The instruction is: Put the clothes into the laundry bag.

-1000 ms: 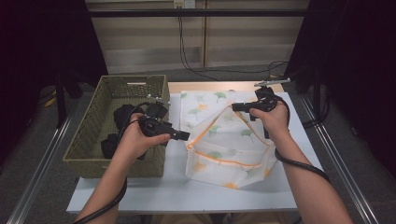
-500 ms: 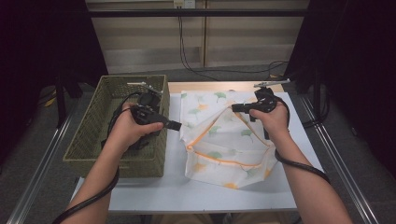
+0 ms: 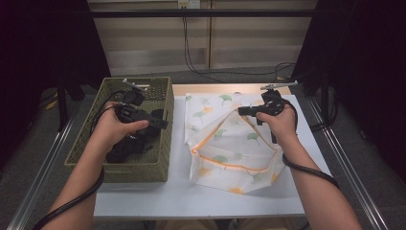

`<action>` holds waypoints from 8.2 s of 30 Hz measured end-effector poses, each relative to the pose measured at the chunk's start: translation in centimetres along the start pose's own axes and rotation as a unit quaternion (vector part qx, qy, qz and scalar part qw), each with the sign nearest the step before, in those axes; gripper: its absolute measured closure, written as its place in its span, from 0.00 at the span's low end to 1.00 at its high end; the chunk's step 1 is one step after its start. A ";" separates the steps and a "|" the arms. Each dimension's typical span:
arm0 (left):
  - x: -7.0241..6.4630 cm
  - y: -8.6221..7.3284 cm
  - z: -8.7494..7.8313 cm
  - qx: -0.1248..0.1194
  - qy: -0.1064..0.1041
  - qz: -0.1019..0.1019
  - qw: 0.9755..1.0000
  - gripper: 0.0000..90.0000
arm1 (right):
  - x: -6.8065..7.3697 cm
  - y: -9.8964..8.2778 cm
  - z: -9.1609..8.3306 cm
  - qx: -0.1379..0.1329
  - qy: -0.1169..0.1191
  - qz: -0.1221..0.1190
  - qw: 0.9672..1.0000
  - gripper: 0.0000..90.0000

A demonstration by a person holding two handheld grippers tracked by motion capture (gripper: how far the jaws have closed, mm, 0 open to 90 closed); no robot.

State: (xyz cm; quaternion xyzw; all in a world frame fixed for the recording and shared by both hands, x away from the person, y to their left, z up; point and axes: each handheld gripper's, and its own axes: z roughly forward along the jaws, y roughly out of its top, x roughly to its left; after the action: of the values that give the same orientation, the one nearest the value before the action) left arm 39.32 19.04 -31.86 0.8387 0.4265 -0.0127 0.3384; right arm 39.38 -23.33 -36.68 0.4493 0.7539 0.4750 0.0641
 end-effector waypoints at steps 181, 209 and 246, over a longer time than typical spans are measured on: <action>4.9 5.8 -5.6 0.114 0.035 -0.094 0.988 0.63 | -0.3 -0.7 -0.3 -0.006 0.005 0.020 1.000 1.00; 2.1 9.2 -8.0 0.116 0.014 -0.066 0.991 0.63 | -0.2 -0.9 -0.1 -0.004 0.011 0.024 1.000 1.00; -5.0 12.7 -5.5 0.157 -0.067 0.000 0.985 0.62 | -0.3 -1.2 0.1 -0.004 0.012 0.030 0.999 1.00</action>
State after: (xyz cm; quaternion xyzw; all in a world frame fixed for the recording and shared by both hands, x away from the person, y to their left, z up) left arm 43.86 13.56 -18.97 0.8786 0.3959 -0.1358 0.2299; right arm 38.91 -23.71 -37.72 0.4658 0.7387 0.4853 0.0424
